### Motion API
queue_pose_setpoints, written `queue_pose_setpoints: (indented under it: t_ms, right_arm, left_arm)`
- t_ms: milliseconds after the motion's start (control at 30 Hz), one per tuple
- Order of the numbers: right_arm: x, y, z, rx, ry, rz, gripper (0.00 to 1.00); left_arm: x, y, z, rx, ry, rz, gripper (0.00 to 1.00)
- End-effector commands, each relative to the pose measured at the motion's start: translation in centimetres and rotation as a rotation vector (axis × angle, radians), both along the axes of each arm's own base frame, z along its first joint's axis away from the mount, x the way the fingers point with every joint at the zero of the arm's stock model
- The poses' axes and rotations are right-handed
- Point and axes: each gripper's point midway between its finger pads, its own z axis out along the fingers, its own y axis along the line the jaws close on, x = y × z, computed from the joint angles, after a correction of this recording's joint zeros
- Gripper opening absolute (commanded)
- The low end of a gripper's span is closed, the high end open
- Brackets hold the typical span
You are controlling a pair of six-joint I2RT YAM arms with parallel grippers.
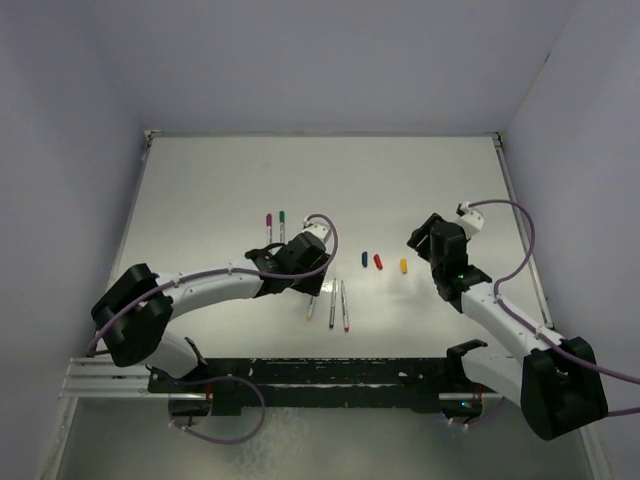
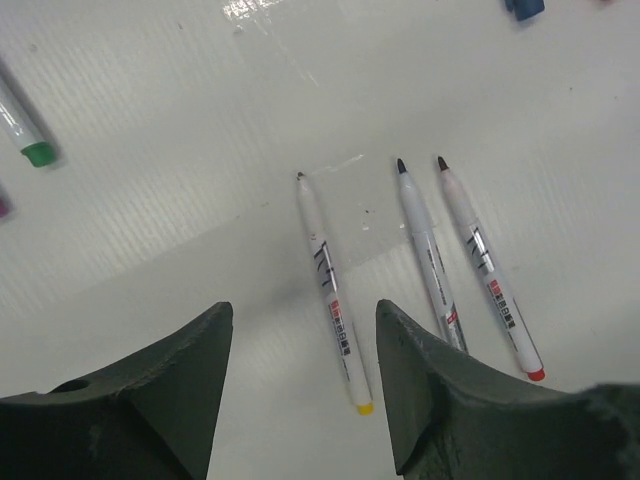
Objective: Insert the pens into the pen caps
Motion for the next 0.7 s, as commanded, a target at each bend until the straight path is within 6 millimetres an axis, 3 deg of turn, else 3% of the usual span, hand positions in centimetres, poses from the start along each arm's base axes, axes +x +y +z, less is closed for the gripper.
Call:
queue_pose_setpoints:
  t_ms: [0,433,667]
  right_arm:
    - [0.0,-0.2,-0.3,0.027,-0.017,-0.027,0.62]
    - [0.0,0.1,-1.0,0.026,-0.008,-0.009,0.60]
    - [0.0,0.3,-0.8,0.034,-0.018,0.000,0.59]
  left_arm:
    - [-0.8,-1.3,0.1,-0.039,0.016,-0.029,0.64]
    - [-2.2,-1.4,-3.1,0.047,0.093,-0.042,0.65]
    - [-3.6,-0.5,-5.0,0.137,0.131,-0.031,0.61]
